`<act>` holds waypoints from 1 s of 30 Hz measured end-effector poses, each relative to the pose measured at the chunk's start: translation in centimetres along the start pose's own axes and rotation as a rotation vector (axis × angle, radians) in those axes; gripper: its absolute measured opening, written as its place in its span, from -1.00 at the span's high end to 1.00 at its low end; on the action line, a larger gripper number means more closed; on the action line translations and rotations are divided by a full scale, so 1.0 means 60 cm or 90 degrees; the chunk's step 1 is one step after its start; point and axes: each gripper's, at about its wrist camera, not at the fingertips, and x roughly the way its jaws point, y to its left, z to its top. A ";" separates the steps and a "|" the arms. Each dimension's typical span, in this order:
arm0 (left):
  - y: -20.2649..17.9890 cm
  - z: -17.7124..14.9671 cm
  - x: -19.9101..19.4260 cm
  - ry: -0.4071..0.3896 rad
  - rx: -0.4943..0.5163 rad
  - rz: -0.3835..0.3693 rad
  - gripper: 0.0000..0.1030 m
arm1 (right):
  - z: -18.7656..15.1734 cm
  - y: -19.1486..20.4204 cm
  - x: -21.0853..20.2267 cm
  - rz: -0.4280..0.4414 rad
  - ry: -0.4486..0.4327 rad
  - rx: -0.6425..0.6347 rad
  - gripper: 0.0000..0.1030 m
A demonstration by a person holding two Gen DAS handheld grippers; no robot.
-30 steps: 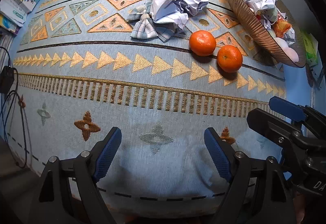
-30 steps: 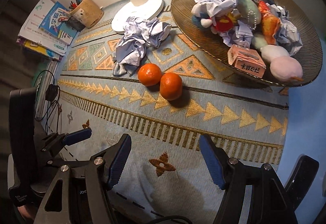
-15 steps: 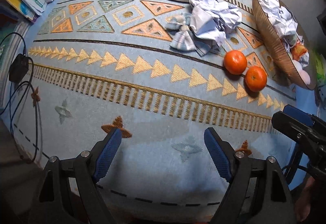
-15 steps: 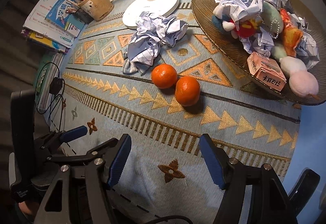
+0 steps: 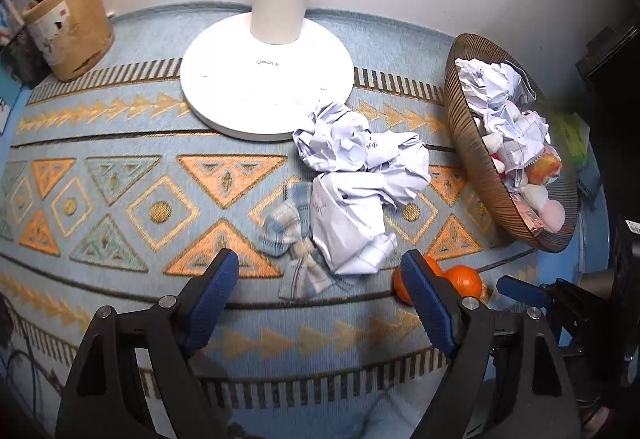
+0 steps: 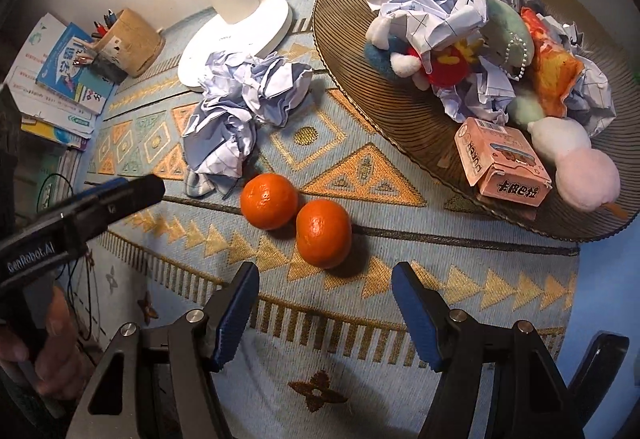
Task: Organize objects
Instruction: 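Grasp a crumpled paper sheet with the left tool while the right tool grasps a mandarin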
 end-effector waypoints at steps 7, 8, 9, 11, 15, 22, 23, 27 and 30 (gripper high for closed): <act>-0.021 0.029 0.054 0.036 0.071 -0.058 -0.57 | 0.013 -0.009 0.031 0.014 0.024 0.051 -0.31; -0.026 0.030 0.058 0.036 0.079 -0.055 -0.53 | 0.014 -0.013 0.035 0.028 0.028 0.069 -0.31; -0.030 0.032 0.060 0.033 0.086 -0.052 -0.39 | 0.014 -0.014 0.038 0.029 0.028 0.078 -0.31; -0.033 0.033 0.063 0.032 0.093 -0.051 -0.03 | 0.013 -0.009 0.041 0.011 0.027 0.076 -0.20; -0.028 0.035 0.063 0.037 0.103 -0.062 0.22 | 0.016 0.001 0.037 -0.007 0.020 0.066 0.04; -0.025 0.010 0.036 0.012 0.092 -0.078 0.24 | 0.008 -0.007 0.027 0.007 0.007 0.079 0.37; -0.023 0.007 0.031 0.010 0.086 -0.082 0.24 | 0.005 -0.008 0.026 0.011 0.007 0.082 0.37; -0.018 -0.008 0.006 -0.005 0.071 -0.095 0.25 | -0.012 -0.018 0.011 0.027 0.006 0.094 0.37; -0.026 -0.016 -0.016 -0.021 0.066 -0.102 0.25 | -0.025 -0.025 -0.014 0.038 -0.004 0.097 0.37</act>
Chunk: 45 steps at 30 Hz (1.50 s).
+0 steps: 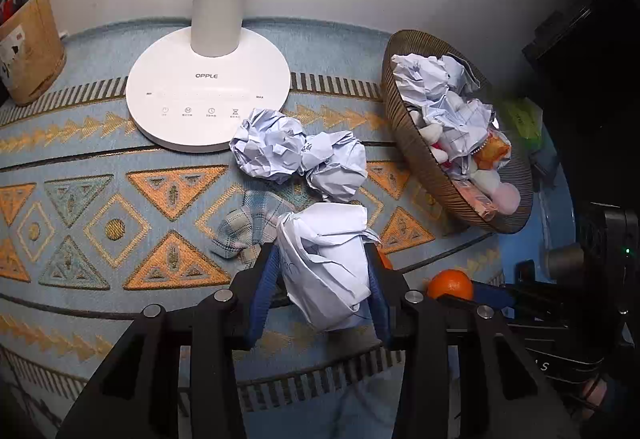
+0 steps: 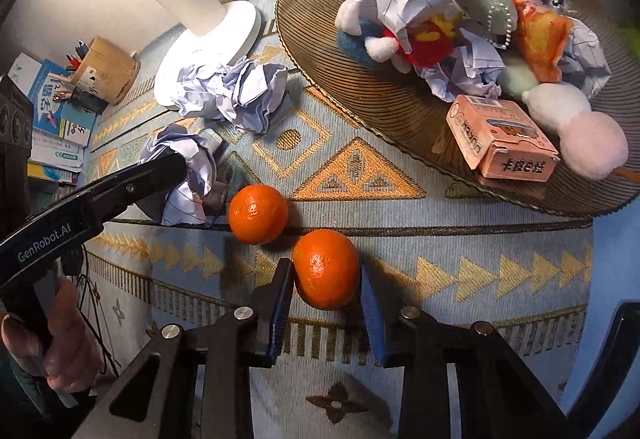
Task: Organize objects
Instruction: 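Grasp a crumpled paper sheet with the left tool while the right tool grasps a mandarin, then carry the paper and mandarin over the bowl and open both tools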
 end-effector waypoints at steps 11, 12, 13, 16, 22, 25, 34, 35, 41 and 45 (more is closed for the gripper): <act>-0.110 0.022 -0.064 -0.068 0.064 -0.030 0.25 | 0.007 -0.027 -0.143 -0.006 -0.106 -0.001 0.37; -0.123 0.028 -0.064 -0.072 0.073 -0.032 0.25 | 0.009 -0.037 -0.162 -0.019 -0.122 -0.001 0.37; -0.136 0.034 -0.065 -0.076 0.082 -0.035 0.25 | 0.013 -0.047 -0.179 -0.029 -0.138 0.002 0.37; -0.175 0.054 -0.066 -0.088 0.113 -0.044 0.24 | 0.025 -0.087 -0.231 -0.039 -0.178 0.024 0.37; -0.246 0.088 -0.043 -0.095 0.168 -0.050 0.24 | 0.057 -0.151 -0.293 -0.059 -0.231 0.068 0.37; -0.267 0.101 -0.022 -0.084 0.182 -0.049 0.24 | 0.074 -0.178 -0.304 -0.056 -0.239 0.085 0.37; -0.284 0.126 0.044 -0.044 0.189 -0.032 0.21 | 0.121 -0.216 -0.271 -0.041 -0.213 0.088 0.37; -0.284 0.128 0.048 -0.044 0.184 -0.021 0.08 | 0.127 -0.218 -0.265 -0.040 -0.209 0.086 0.37; -0.259 0.133 0.068 -0.021 0.136 -0.025 -0.56 | 0.151 -0.232 -0.238 -0.031 -0.186 0.083 0.36; -0.234 0.124 0.069 0.002 0.107 -0.024 -0.56 | 0.148 -0.245 -0.234 -0.023 -0.181 0.103 0.14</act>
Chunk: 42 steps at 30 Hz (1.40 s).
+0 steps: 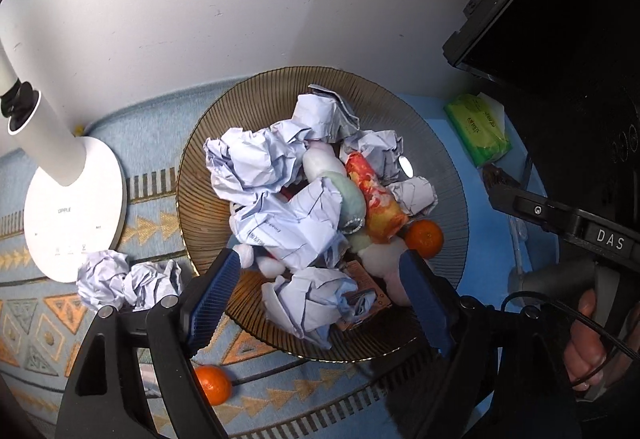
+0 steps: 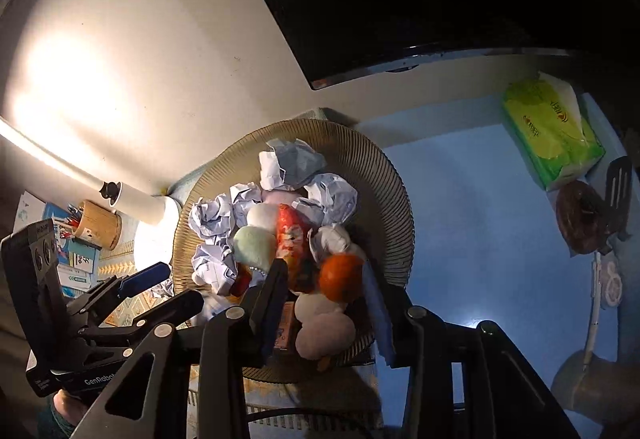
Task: Organize objects
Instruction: 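Carry the paper and mandarin over the bowl and open both tools, then move both tools back toward the plaid bow and remaining mandarin, then grasp the plaid cloth bow with the left tool while the right tool grasps the mandarin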
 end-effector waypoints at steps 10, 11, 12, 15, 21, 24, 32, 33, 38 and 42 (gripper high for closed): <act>0.094 -0.081 -0.075 -0.023 -0.081 0.042 -0.57 | -0.039 0.017 -0.017 0.022 0.008 0.010 0.13; 0.107 -0.090 -0.085 -0.026 -0.092 0.050 -0.57 | -0.045 0.023 -0.018 0.025 0.010 0.008 0.11; 0.124 -0.101 -0.095 -0.030 -0.103 0.057 -0.56 | -0.048 0.031 -0.018 0.029 0.012 0.003 0.10; 0.175 -0.135 -0.118 -0.034 -0.140 0.074 -0.57 | -0.063 0.059 -0.017 0.040 0.018 -0.013 0.09; 0.256 -0.184 -0.127 -0.017 -0.177 0.104 -0.56 | -0.104 0.131 -0.002 0.063 0.045 -0.053 -0.03; 0.274 -0.194 -0.113 0.000 -0.167 0.103 -0.56 | -0.128 0.172 0.018 0.081 0.071 -0.069 -0.08; 0.278 -0.202 -0.040 0.071 -0.051 0.109 -0.56 | -0.206 0.272 0.121 0.082 0.159 -0.119 -0.09; 0.276 -0.200 -0.034 0.073 -0.033 0.106 -0.56 | -0.213 0.277 0.136 0.076 0.172 -0.119 -0.09; 0.265 -0.186 -0.005 0.077 0.032 0.080 -0.51 | -0.229 0.288 0.187 0.062 0.202 -0.101 -0.09; 0.257 -0.179 0.017 0.091 0.073 0.061 -0.13 | -0.222 0.298 0.211 0.038 0.199 -0.095 -0.09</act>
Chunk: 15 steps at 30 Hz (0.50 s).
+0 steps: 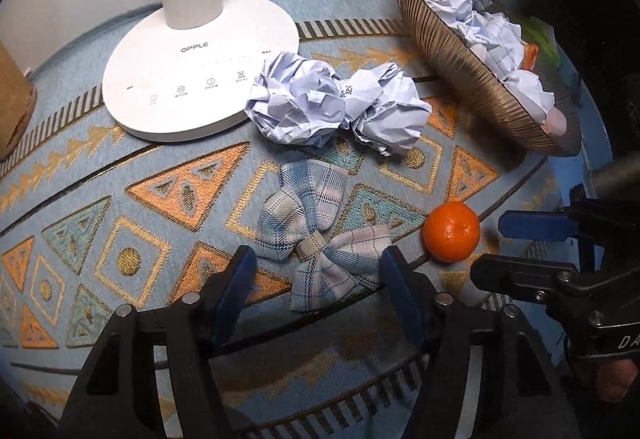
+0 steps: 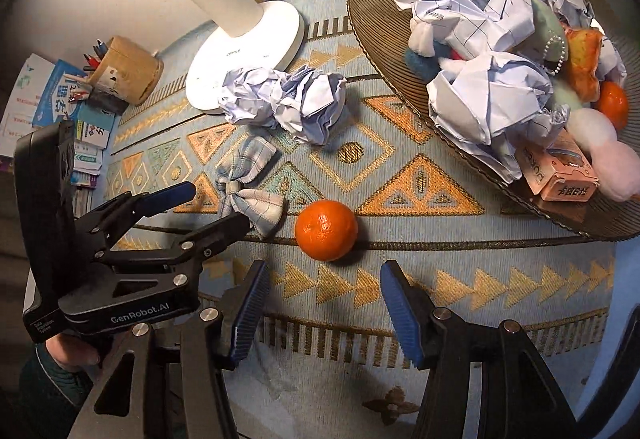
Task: Organize objects
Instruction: 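Grasp the plaid cloth bow with the left tool while the right tool grasps the mandarin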
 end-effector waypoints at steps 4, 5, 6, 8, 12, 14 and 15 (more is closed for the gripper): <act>-0.006 0.006 0.002 -0.019 0.038 -0.002 0.06 | 0.014 0.009 0.018 -0.028 -0.003 0.001 -0.09; -0.004 0.007 0.002 -0.021 0.040 -0.004 0.12 | 0.017 0.013 0.023 -0.036 -0.001 -0.003 -0.09; -0.002 0.009 0.002 -0.024 0.040 -0.005 0.21 | 0.019 0.017 0.028 -0.041 0.001 -0.007 -0.09; 0.004 0.010 0.000 -0.029 0.036 -0.009 0.32 | 0.021 0.025 0.036 -0.051 0.003 -0.013 -0.09; 0.015 0.007 -0.006 -0.037 0.014 -0.018 0.45 | 0.021 0.029 0.054 -0.078 0.013 -0.021 -0.09; 0.019 0.004 -0.011 -0.037 0.003 -0.017 0.48 | 0.020 0.028 0.060 -0.086 0.015 -0.026 0.11; 0.020 0.000 -0.014 -0.037 -0.004 -0.019 0.50 | 0.020 0.030 0.059 -0.096 0.006 -0.034 0.24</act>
